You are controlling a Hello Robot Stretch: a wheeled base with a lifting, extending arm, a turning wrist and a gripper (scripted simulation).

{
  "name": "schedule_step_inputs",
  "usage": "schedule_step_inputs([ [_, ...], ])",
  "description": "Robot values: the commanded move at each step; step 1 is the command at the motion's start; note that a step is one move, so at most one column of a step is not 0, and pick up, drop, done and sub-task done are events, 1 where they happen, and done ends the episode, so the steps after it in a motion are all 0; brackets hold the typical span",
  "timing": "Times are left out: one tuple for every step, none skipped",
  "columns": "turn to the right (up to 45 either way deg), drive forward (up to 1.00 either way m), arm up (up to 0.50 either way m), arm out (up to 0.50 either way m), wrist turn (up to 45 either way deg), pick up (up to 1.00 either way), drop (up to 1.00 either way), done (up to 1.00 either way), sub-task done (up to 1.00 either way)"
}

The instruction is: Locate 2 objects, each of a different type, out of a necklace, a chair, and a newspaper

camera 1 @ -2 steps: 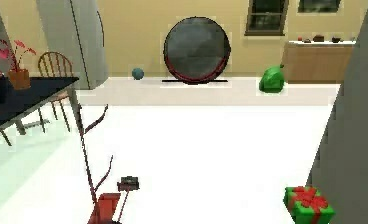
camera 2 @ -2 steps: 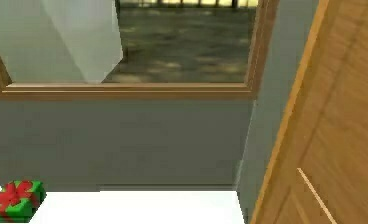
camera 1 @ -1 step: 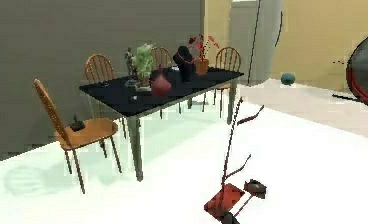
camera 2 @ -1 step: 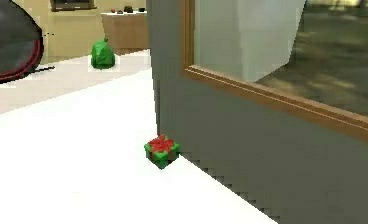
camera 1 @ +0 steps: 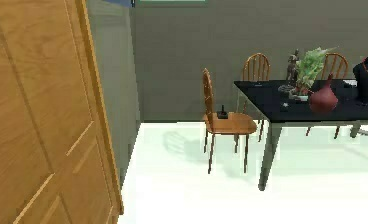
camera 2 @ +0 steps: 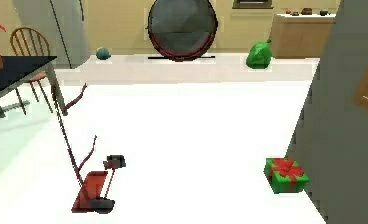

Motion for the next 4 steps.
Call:
schedule_step_inputs([
  [0.0,0.9,0.0,0.0,0.0,0.0,0.0,0.0,0.0],
  [24.0,0.0,0.0,0.0,0.0,0.0,0.0,0.0,0.0],
  [0.0,0.0,0.0,0.0,0.0,0.0,0.0,0.0,1.0],
  [45.0,0.0,0.0,0.0,0.0,0.0,0.0,0.0,0.0],
])
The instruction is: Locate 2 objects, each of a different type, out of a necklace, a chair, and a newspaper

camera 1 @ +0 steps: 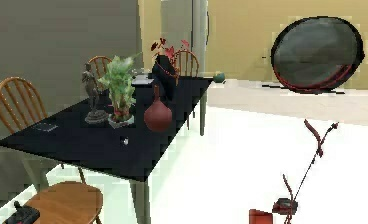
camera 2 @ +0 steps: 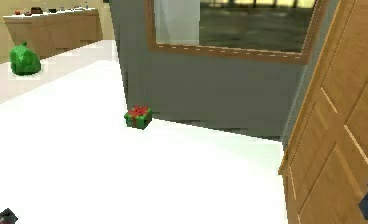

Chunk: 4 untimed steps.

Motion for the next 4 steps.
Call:
schedule_step_inputs([
  [12.0,0.0,0.0,0.0,0.0,0.0,0.0,0.0,0.0],
  [0.0,0.65,0.0,0.0,0.0,0.0,0.0,0.0,0.0],
  [-27.0,0.0,0.0,0.0,0.0,0.0,0.0,0.0,0.0],
  [0.0,0.0,0.0,0.0,0.0,0.0,0.0,1.0,0.0],
])
